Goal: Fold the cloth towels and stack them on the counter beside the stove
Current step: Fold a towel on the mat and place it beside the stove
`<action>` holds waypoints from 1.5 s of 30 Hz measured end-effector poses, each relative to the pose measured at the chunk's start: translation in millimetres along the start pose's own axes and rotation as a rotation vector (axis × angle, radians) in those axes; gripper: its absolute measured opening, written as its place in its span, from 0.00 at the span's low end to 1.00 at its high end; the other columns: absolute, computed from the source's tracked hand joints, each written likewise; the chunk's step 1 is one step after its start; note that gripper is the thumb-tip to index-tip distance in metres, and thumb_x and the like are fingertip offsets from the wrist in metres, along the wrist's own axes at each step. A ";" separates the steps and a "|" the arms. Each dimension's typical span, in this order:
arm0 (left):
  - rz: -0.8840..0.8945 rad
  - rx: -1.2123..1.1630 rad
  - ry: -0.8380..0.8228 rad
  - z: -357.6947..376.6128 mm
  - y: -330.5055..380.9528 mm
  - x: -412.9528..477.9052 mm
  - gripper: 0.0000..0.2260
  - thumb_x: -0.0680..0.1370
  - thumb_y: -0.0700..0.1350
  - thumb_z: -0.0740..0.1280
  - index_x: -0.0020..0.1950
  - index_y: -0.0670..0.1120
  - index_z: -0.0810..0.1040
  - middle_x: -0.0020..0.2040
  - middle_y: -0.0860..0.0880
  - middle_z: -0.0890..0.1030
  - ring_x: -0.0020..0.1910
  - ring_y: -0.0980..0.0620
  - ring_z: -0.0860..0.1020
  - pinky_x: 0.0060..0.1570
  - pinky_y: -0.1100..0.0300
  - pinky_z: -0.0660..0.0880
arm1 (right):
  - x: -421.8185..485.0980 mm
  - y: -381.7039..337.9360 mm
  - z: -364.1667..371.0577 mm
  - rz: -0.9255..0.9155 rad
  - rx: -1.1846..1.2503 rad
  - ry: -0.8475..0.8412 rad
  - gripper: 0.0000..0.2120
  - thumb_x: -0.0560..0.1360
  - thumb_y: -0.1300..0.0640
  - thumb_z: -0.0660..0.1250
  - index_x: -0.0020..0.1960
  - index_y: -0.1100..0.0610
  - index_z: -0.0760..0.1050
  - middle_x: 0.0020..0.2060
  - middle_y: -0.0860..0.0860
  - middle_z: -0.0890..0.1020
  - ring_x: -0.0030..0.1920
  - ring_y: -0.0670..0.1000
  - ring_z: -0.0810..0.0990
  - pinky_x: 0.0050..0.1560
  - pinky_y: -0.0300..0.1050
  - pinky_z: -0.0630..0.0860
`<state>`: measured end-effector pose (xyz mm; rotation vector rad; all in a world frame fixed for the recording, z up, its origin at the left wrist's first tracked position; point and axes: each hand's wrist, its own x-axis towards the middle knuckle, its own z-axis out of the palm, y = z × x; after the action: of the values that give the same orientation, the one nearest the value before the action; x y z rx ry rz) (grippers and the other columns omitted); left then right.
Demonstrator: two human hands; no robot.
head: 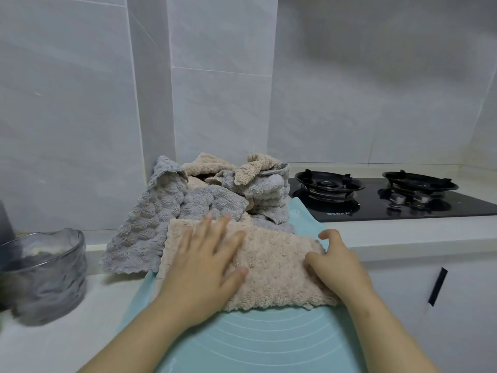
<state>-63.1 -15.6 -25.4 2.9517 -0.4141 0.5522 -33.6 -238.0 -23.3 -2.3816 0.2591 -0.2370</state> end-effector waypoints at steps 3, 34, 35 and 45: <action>0.068 0.041 -0.181 14.5 10.1 2.6 0.39 0.60 0.69 0.25 0.72 0.67 0.37 0.71 0.59 0.30 0.71 0.51 0.27 0.68 0.47 0.28 | 2.8 3.2 2.0 -0.019 -0.036 0.016 0.22 0.72 0.58 0.60 0.64 0.46 0.61 0.37 0.50 0.79 0.39 0.51 0.78 0.36 0.44 0.70; -0.412 -1.325 0.076 -18.5 -38.6 3.5 0.27 0.74 0.31 0.66 0.61 0.62 0.73 0.54 0.52 0.80 0.40 0.53 0.79 0.40 0.59 0.76 | -21.4 -74.0 49.1 -0.401 0.736 0.058 0.08 0.77 0.56 0.63 0.41 0.50 0.79 0.28 0.46 0.78 0.30 0.45 0.72 0.32 0.37 0.70; -0.376 -1.196 0.139 -16.4 -37.3 4.5 0.26 0.74 0.30 0.65 0.56 0.61 0.76 0.52 0.56 0.80 0.42 0.54 0.79 0.43 0.61 0.75 | -19.5 -71.3 50.5 -0.393 0.697 0.092 0.08 0.77 0.56 0.64 0.40 0.49 0.78 0.30 0.45 0.79 0.32 0.45 0.74 0.36 0.41 0.72; -0.526 -0.570 0.174 -16.1 -58.3 1.3 0.18 0.76 0.34 0.59 0.45 0.58 0.77 0.42 0.52 0.75 0.37 0.53 0.72 0.32 0.62 0.65 | -20.3 -65.2 62.4 -0.275 0.368 -0.029 0.09 0.74 0.48 0.65 0.53 0.46 0.70 0.52 0.49 0.75 0.49 0.51 0.77 0.49 0.47 0.74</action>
<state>-50.8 42.3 -13.4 2.3011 0.1976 0.5065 -30.2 -145.7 -26.1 -2.0461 -0.1204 -0.3453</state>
